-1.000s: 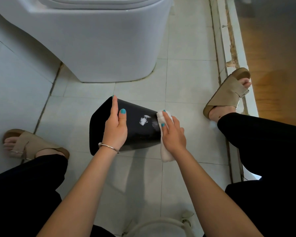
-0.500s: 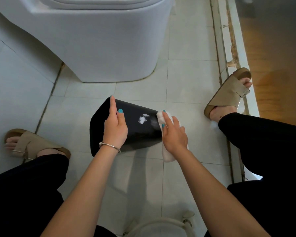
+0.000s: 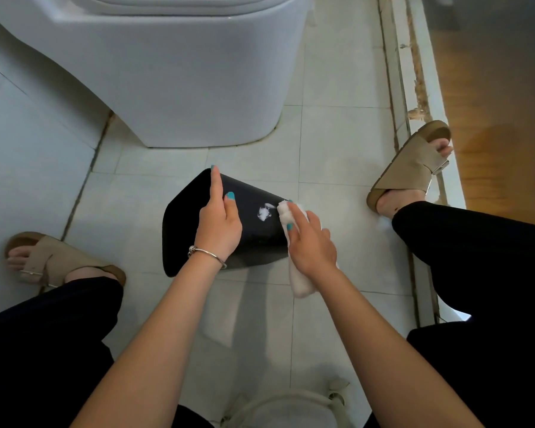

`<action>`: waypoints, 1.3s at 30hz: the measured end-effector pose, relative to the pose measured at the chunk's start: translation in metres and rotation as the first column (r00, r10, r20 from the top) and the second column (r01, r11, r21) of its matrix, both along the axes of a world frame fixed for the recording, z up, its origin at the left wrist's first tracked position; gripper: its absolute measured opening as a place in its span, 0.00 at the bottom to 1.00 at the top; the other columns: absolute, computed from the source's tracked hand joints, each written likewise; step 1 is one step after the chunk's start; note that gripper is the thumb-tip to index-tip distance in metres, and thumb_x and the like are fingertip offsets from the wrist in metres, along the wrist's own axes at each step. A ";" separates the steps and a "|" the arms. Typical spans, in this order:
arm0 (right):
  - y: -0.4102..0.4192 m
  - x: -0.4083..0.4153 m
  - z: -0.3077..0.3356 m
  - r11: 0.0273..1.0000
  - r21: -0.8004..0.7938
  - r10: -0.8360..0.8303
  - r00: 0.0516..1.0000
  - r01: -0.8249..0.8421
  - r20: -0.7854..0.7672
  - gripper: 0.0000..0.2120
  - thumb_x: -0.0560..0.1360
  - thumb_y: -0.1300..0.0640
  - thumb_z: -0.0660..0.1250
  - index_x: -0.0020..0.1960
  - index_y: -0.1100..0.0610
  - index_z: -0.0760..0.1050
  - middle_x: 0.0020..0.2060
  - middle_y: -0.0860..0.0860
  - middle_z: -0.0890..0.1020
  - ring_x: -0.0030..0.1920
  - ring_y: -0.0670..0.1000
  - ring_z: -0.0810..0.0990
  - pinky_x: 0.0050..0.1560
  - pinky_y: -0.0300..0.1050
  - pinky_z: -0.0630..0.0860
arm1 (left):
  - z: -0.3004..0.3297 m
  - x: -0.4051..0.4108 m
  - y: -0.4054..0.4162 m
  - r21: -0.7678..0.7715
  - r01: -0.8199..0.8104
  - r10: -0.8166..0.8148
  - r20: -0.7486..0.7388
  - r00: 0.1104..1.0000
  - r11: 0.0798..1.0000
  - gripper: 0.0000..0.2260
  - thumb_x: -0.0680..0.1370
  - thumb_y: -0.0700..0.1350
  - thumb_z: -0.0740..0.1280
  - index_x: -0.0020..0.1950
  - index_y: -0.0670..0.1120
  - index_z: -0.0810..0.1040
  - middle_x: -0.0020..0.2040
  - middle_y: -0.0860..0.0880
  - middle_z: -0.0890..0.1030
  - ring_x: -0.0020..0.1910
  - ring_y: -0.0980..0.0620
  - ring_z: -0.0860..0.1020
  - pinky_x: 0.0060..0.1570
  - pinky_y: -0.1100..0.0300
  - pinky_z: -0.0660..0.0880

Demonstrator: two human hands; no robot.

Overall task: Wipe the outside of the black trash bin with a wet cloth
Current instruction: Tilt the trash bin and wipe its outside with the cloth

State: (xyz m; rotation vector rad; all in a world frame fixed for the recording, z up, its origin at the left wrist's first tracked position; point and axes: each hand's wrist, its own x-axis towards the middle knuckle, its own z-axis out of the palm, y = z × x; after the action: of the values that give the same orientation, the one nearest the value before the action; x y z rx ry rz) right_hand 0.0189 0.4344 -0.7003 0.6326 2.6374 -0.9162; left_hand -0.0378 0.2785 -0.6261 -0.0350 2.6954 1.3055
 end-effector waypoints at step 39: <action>-0.042 0.010 0.013 1.000 0.005 0.011 0.994 -0.010 -0.111 0.25 0.83 0.51 0.52 0.77 0.36 0.50 0.75 0.46 0.56 0.58 0.59 0.70 0.52 0.52 0.70 | 0.000 -0.014 -0.016 -0.046 -0.100 0.101 0.001 0.995 0.994 0.24 0.84 0.43 0.51 0.79 0.49 0.48 0.34 0.57 0.66 0.30 0.57 0.67 0.28 0.73 0.66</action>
State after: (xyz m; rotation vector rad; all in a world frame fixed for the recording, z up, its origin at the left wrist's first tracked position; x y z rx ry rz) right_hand 0.0285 0.3925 -0.6872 0.5839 2.7382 -0.9698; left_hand -0.0513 0.2621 -0.6264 -0.1799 2.7532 1.2690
